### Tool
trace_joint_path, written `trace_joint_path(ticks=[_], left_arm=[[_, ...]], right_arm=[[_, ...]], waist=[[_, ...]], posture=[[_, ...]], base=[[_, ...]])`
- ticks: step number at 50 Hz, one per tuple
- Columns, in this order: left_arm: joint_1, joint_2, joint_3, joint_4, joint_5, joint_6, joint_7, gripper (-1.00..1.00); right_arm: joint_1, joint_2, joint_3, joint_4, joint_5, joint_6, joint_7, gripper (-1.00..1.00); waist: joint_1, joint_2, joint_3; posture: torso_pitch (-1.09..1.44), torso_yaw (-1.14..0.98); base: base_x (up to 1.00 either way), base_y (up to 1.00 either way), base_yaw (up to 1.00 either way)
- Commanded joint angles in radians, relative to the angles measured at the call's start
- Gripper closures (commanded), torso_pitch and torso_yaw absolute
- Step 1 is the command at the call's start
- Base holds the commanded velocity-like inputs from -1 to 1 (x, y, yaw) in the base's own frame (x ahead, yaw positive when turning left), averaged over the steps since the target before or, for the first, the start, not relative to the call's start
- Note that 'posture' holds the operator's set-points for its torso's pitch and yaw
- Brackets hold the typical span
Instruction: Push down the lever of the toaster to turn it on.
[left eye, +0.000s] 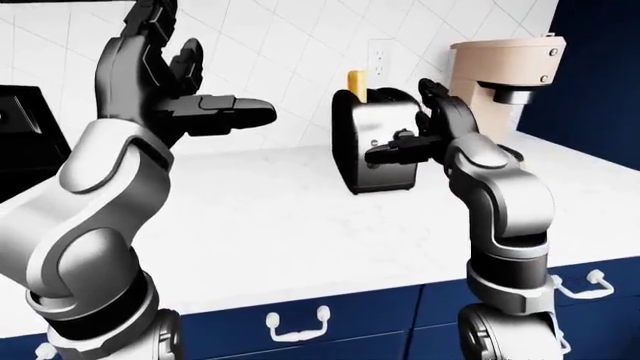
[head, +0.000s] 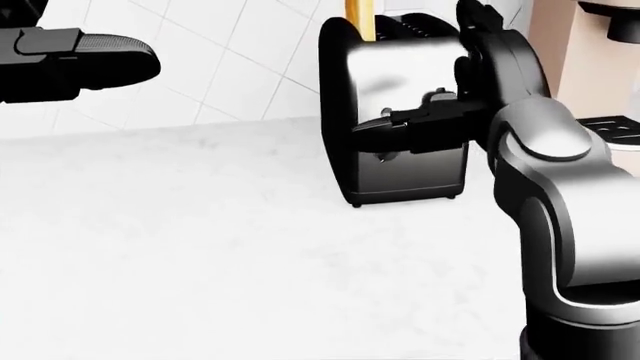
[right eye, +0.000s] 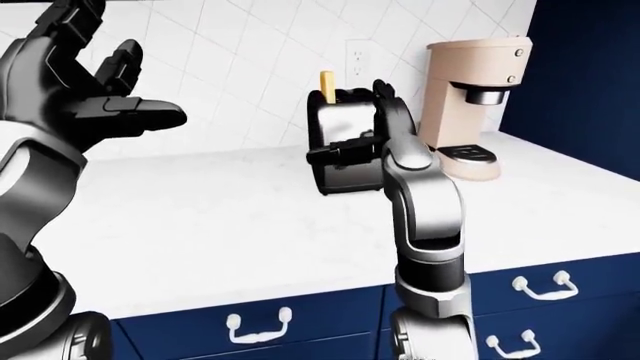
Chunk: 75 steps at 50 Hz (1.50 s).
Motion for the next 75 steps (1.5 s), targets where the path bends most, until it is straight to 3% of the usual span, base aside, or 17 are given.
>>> trace_joint_path(ticks=[1,27,61,75], left_arm=[[-0.029,0.008,0.008,-0.010,0.005,-0.023,-0.001,-1.00],[-0.035,0.008,0.007,-0.011,0.003,-0.019,0.000,-1.00],[-0.041,0.009,0.008,-0.010,-0.002,-0.020,0.003,-1.00],[-0.039,0.010,0.009,-0.013,-0.006,-0.022,0.004,-1.00]], right_arm=[[-0.040,-0.006,-0.004,0.006,0.001,-0.052,-0.001,-1.00],[-0.084,0.006,0.009,0.259,-0.003,-0.231,-0.001,-1.00],[-0.211,-0.044,-0.018,0.793,0.057,-0.638,0.002,-1.00],[-0.264,-0.040,-0.015,0.964,0.062,-0.741,0.000,-1.00]], waist=[[0.000,0.000,-0.005],[-0.002,0.004,-0.007],[-0.008,0.008,-0.009],[-0.011,0.010,-0.009]], posture=[[-0.50,0.00],[-0.50,0.00],[-0.50,0.00],[-0.50,0.00]], base=[[0.00,0.00,0.00],[0.00,0.00,0.00],[0.00,0.00,0.00],[0.00,0.00,0.00]])
